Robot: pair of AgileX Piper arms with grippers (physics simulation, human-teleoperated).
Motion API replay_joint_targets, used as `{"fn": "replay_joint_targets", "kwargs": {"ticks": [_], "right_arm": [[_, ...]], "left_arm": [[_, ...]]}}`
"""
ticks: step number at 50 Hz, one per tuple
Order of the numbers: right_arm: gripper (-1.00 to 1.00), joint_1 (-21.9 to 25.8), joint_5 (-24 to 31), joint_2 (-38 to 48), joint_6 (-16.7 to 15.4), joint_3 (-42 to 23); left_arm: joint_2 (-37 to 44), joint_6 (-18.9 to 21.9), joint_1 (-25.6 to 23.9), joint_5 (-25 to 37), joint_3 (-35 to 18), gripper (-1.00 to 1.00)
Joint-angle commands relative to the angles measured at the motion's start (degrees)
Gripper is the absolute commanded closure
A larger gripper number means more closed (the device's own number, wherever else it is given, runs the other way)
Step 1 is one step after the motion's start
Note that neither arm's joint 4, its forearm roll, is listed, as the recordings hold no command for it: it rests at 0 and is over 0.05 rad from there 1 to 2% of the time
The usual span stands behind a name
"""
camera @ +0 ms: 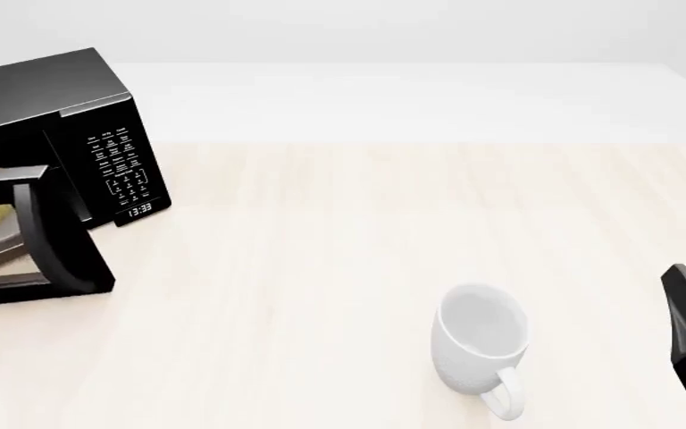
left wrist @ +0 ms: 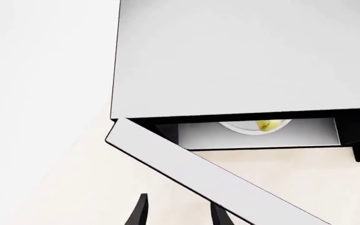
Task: Put the yellow and white mug in the microwave and close it.
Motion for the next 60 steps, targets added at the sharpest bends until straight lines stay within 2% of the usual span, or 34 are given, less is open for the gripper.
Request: {"fn": "replay_joint_targets", "kwargs": {"ticks": [1,29,36,40,44,50,60], "right_arm": [[-1.0,0.0,0.0,-0.1,0.0,0.0],[-1.0,0.0,0.0,-0.1,0.0,0.0],[-1.0,0.0,0.0,-0.1,0.0,0.0],[-1.0,0.0,0.0,-0.1,0.0,0.0],[-1.0,0.0,0.0,-0.1,0.0,0.0],[-1.0,0.0,0.0,-0.1,0.0,0.0],[-1.0,0.0,0.0,-0.1,0.0,0.0]], "left_arm": [[1.4,-1.4,-1.1,-1.1,-2.3,-1.0],[7.5,-3.3,-5.0,-2.3,-8.3,-1.0],[9.0,-6.0,-4.8,-1.4,-10.3,-1.0],[9.5,-7.0,-2.6,-1.3,-10.8,-1.0],[11.5,-10.3,-1.1,-0.3,-12.1,-1.0],[11.5,-10.8,-1.1,-0.5,-12.2,-1.0],[8.3,-9.8,-6.3,-1.2,-8.7,-1.0]]}}
